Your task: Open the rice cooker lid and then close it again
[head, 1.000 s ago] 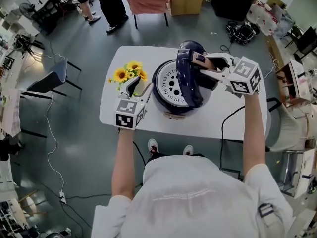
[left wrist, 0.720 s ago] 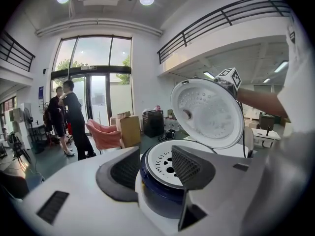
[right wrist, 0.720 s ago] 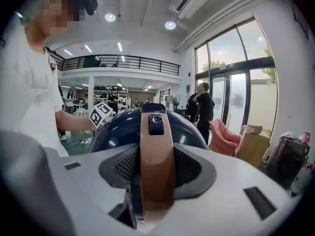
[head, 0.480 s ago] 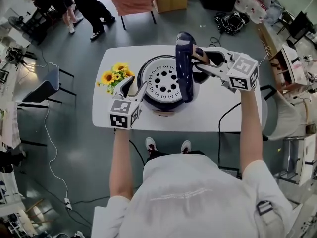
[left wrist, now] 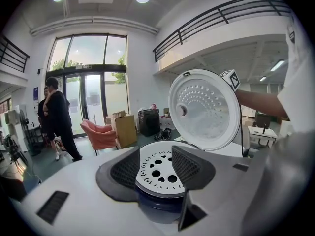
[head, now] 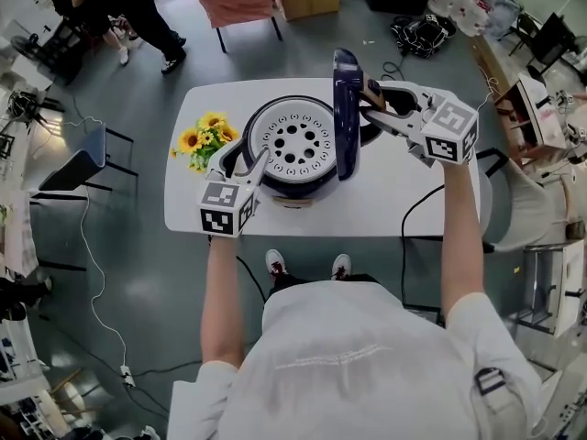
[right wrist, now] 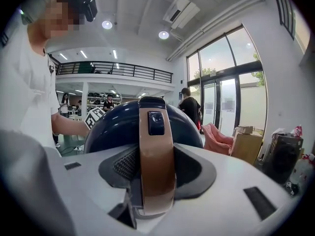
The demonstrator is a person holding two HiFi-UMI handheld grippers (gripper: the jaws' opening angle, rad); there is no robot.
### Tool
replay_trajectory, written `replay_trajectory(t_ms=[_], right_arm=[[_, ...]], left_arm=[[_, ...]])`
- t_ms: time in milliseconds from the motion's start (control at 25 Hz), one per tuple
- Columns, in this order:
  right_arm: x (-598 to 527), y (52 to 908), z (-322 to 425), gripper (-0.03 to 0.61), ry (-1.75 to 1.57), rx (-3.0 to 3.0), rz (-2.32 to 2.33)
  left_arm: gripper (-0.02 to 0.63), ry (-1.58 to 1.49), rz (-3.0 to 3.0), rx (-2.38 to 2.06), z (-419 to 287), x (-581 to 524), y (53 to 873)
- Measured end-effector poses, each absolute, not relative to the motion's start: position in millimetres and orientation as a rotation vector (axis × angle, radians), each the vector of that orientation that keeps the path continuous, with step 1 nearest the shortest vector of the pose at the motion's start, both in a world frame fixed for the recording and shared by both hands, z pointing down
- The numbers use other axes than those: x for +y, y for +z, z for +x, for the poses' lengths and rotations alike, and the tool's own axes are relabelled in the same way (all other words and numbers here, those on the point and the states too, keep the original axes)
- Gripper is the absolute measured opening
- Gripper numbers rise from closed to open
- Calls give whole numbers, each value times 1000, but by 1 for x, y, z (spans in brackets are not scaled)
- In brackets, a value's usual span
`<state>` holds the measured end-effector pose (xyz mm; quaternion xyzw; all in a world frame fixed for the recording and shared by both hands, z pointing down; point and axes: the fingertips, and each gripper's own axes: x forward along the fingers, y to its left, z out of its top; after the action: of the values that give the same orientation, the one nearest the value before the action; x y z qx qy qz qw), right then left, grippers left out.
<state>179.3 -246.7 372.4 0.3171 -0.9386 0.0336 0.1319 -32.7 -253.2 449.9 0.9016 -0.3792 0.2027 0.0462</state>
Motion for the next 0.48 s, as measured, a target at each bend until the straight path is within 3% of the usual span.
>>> replay_trajectory(t_ms=[480], right_arm=[[-240, 379, 202, 210, 178, -2795, 1008]], left_arm=[[218, 647, 2762, -1145, -37, -248, 449]])
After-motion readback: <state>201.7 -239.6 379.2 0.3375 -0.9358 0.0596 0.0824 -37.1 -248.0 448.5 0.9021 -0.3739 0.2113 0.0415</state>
